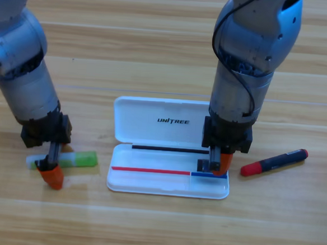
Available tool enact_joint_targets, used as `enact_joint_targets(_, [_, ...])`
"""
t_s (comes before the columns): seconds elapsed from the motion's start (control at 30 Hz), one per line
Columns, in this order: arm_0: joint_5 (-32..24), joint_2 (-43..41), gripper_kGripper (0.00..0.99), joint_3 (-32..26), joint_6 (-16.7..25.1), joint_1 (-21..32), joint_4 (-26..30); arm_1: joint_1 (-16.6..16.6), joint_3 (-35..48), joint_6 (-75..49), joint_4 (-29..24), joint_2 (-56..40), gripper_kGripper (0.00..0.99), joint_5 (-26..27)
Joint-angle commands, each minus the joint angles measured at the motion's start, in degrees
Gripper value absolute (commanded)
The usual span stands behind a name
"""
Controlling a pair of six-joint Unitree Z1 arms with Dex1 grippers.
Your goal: Clean up eraser and pencils
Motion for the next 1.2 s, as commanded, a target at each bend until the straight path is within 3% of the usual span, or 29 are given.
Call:
enact_joint_targets(0.03, [1.53,-1.06,0.953,2.26,-0.51,-1.2,-2.55,1.59,1.45,-0.38,1.06,3.82,0.229,0.53])
enact_joint_targets(0.17, [1.71,-1.15,0.833,2.35,-0.78,-1.29,-3.34,1.59,1.45,-0.3,1.06,3.91,0.686,0.44])
enact_joint_targets(0.23, [1.8,-1.06,0.765,2.35,-0.25,-1.29,-3.34,1.59,1.27,-0.3,1.06,3.82,0.818,0.53])
enact_joint_targets(0.33, [1.71,-0.97,0.67,2.35,0.72,-1.29,-3.34,1.59,1.18,-0.3,1.06,3.29,0.821,0.62])
enact_joint_targets(0.43, [1.36,-0.62,0.512,2.35,2.12,-1.46,-3.08,1.59,1.36,-0.3,1.06,1.18,0.861,0.79])
enact_joint_targets(0.53, [1.09,-0.18,0.288,2.35,3.44,-1.55,-2.9,0.97,2.42,-0.38,1.06,-3.3,0.877,1.23])
enact_joint_targets(0.63, [0.92,0.0,0.0,2.35,3.88,-1.64,-3.16,-0.43,5.58,-2.49,1.06,-8.84,0.879,1.94])
enact_joint_targets(0.9, [2.59,-2.03,0.0,1.64,3.62,-1.64,-2.11,-8.69,17.71,-20.86,0.44,-13.93,0.877,1.32])
enact_joint_targets(1.03, [3.38,-3.78,0.0,-2.14,3.44,-1.99,2.37,-13.44,22.89,-27.46,-5.09,-12.26,0.877,0.62])
enact_joint_targets(1.2, [3.91,-5.89,0.0,-9.87,2.56,-3.4,10.37,-16.78,22.98,-30.88,-11.07,-7.69,0.876,0.62])
